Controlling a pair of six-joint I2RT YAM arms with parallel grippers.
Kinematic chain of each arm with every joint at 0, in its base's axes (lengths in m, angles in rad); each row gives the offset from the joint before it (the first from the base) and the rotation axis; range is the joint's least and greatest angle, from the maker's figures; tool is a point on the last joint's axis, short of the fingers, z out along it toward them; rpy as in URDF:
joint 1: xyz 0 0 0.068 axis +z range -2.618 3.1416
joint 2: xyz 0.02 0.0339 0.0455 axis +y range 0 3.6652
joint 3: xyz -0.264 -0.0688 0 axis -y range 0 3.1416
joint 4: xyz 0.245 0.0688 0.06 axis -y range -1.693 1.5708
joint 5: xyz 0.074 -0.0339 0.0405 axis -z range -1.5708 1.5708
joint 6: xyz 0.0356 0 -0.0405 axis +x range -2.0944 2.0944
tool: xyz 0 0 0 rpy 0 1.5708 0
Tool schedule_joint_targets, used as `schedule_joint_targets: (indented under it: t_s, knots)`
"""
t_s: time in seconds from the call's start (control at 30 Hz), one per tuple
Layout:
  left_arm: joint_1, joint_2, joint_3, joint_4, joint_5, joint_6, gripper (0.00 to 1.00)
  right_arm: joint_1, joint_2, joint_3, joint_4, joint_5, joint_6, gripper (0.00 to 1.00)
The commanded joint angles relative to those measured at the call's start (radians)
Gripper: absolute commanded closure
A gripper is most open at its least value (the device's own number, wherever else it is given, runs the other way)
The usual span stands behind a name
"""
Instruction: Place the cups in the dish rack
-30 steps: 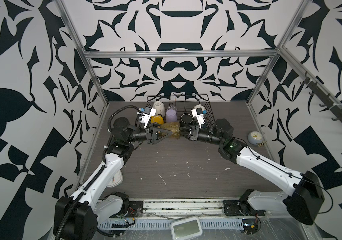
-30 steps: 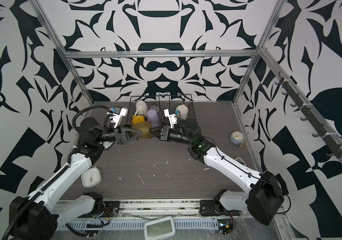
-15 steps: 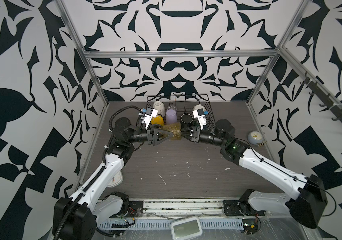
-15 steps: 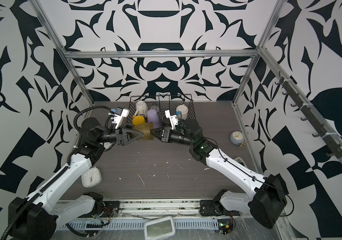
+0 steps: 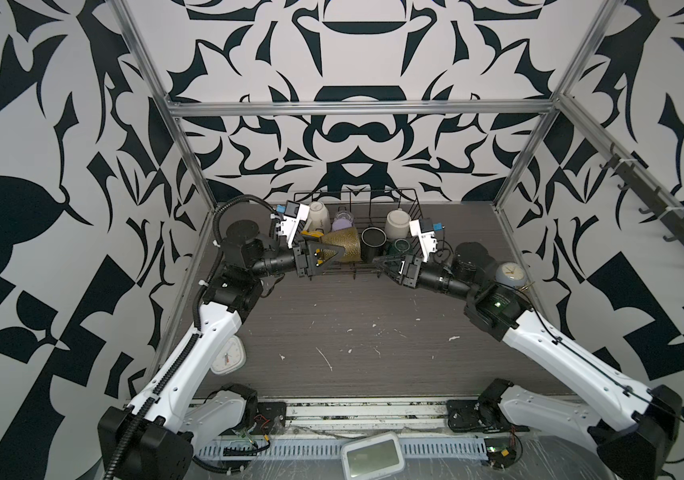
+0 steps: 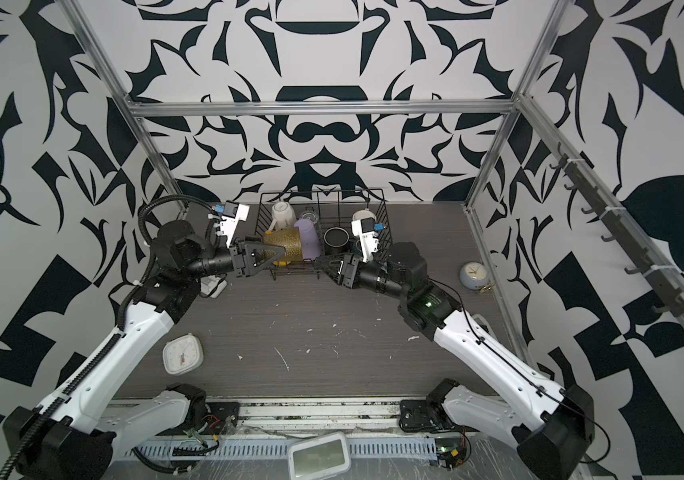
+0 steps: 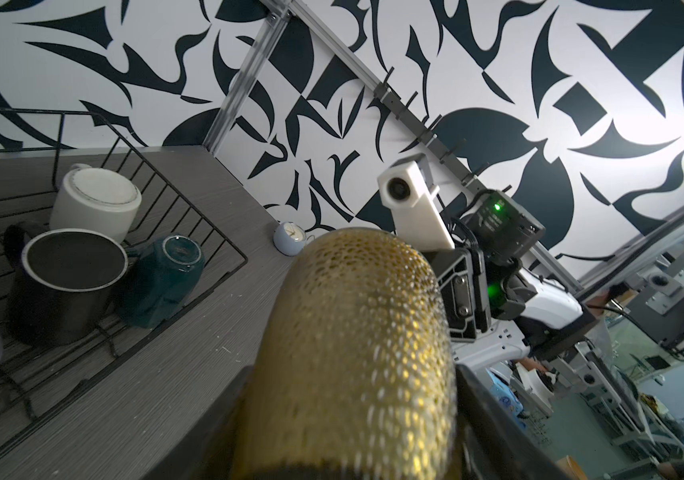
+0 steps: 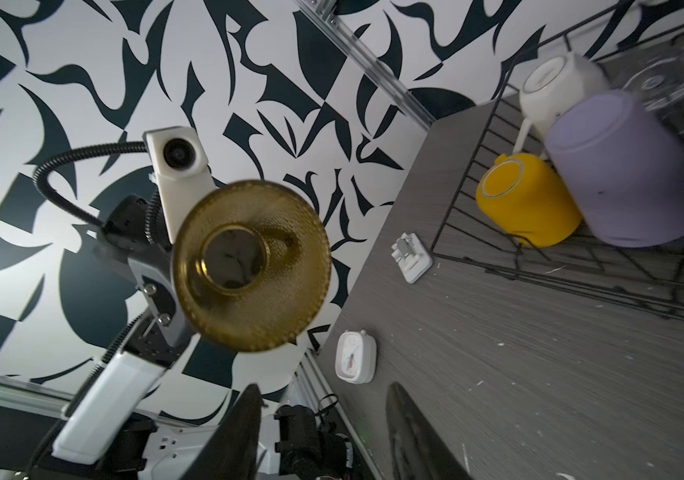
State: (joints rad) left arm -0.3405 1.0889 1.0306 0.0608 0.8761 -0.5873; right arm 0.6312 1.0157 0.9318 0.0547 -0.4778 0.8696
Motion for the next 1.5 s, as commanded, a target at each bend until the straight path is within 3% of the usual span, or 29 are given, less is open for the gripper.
schedule_joint_targets:
  t_s: [0.0,0.27,0.47,0.77,1.13,1.47]
  knots:
    - [0.003,0.032,0.097,-0.213,-0.100,0.125,1.00,-0.012,-0.082,0.010,-0.157,0.120,-0.101,0.38]
    - [-0.011,0.162,0.264,-0.457,-0.270,0.204,1.00,-0.016,-0.304,-0.016,-0.420,0.435,-0.217,0.19]
    - [-0.105,0.309,0.404,-0.627,-0.467,0.279,1.00,-0.017,-0.430,-0.040,-0.524,0.583,-0.237,0.13]
    - [-0.246,0.539,0.639,-0.840,-0.743,0.368,1.00,-0.016,-0.492,-0.060,-0.584,0.639,-0.255,0.11]
    - [-0.345,0.805,0.885,-1.013,-1.007,0.445,1.00,-0.017,-0.488,-0.060,-0.593,0.642,-0.283,0.11]
    - [-0.368,0.925,0.997,-1.120,-1.137,0.534,1.00,-0.017,-0.503,-0.068,-0.604,0.654,-0.290,0.11]
